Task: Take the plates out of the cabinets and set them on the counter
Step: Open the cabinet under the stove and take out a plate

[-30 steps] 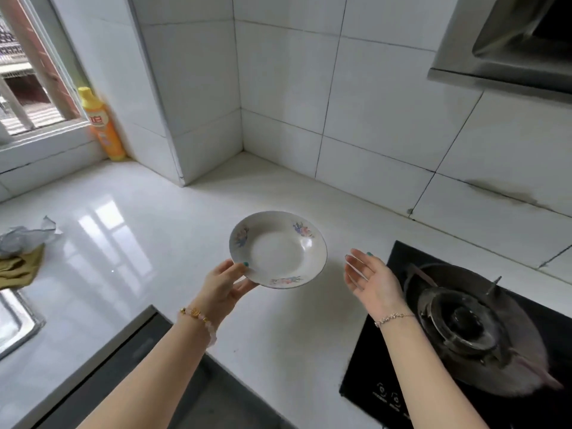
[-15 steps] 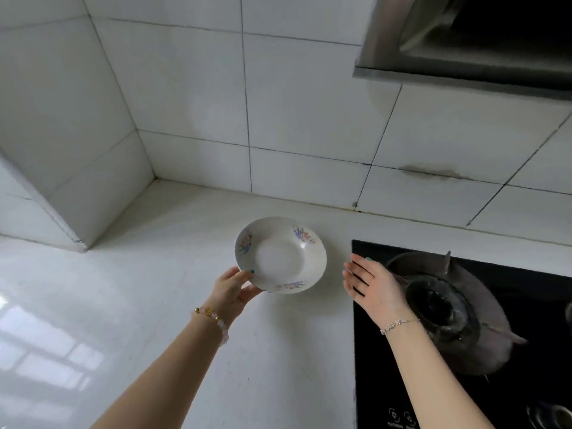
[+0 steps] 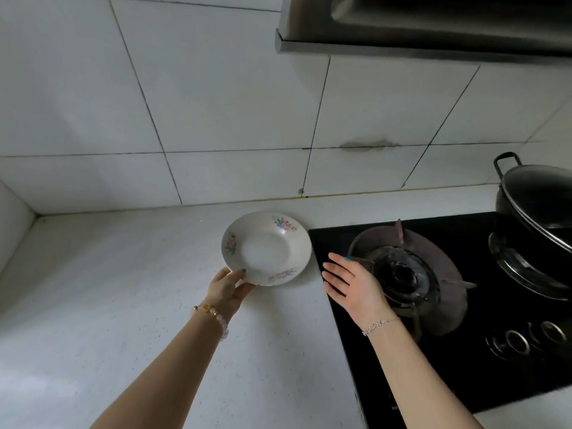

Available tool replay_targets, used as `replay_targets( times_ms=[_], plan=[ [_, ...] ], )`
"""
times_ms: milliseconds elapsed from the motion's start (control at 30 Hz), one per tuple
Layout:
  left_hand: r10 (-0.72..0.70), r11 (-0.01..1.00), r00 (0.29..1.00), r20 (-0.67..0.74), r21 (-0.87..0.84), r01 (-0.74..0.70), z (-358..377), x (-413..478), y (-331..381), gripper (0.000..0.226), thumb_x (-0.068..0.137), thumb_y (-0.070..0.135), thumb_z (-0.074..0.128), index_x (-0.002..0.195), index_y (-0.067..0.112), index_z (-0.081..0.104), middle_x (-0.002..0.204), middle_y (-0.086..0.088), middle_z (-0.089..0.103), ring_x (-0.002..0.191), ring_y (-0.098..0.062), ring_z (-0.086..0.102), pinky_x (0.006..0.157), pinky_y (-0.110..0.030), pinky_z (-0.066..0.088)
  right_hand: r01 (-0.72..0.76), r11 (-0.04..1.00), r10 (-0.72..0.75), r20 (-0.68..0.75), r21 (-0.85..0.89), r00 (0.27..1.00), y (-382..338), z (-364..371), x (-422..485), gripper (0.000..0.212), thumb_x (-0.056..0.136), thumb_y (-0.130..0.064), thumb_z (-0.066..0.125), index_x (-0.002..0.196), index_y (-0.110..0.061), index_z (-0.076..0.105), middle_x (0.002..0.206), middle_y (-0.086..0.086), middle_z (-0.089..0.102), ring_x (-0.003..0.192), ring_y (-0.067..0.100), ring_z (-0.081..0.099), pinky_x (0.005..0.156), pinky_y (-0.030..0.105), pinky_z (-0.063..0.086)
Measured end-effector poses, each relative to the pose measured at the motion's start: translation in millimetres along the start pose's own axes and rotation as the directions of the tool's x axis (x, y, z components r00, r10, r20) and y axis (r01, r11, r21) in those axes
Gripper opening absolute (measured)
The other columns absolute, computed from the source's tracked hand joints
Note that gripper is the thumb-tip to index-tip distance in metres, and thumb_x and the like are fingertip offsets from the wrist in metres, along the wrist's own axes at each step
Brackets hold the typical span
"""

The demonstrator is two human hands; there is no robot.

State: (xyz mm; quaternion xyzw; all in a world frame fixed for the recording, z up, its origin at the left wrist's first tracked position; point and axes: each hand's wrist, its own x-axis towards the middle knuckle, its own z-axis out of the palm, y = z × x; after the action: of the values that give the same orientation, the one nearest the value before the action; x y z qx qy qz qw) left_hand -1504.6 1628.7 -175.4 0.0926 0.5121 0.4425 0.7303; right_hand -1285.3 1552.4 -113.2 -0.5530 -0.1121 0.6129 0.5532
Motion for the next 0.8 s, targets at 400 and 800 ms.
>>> replay_targets(
  times_ms=[400, 800],
  plan=[
    [-0.055, 0.998, 0.998, -0.015, -0.016, 0.055, 28, 34, 5, 0.011, 0.091, -0.007, 0.048, 0.087, 0.002, 0.053, 0.101, -0.019, 0.054, 0.082, -0.032, 0.058, 0.080, -0.048, 0.051, -0.015, 1.000, 0.015, -0.043, 0.008, 0.999, 0, 1, 12, 0.026, 0.096, -0.025, 0.046, 0.109, -0.014, 0.066, 0.108, 0.008, 0.068, 0.103, 0.022, 0.063, 0.088, 0.034, 0.050],
    [-0.112, 0.994, 0.994, 0.003, 0.009, 0.112, 43, 39, 10, 0.042, 0.093, -0.007, 0.044, 0.135, -0.001, 0.044, 0.120, -0.021, 0.055, 0.083, -0.032, 0.061, 0.065, -0.042, 0.059, -0.018, 0.999, 0.019, -0.044, 0.026, 0.999, 0, 2, 18, 0.025, 0.096, -0.024, 0.045, 0.105, -0.015, 0.067, 0.108, 0.008, 0.067, 0.102, 0.021, 0.062, 0.087, 0.033, 0.050]
  ],
)
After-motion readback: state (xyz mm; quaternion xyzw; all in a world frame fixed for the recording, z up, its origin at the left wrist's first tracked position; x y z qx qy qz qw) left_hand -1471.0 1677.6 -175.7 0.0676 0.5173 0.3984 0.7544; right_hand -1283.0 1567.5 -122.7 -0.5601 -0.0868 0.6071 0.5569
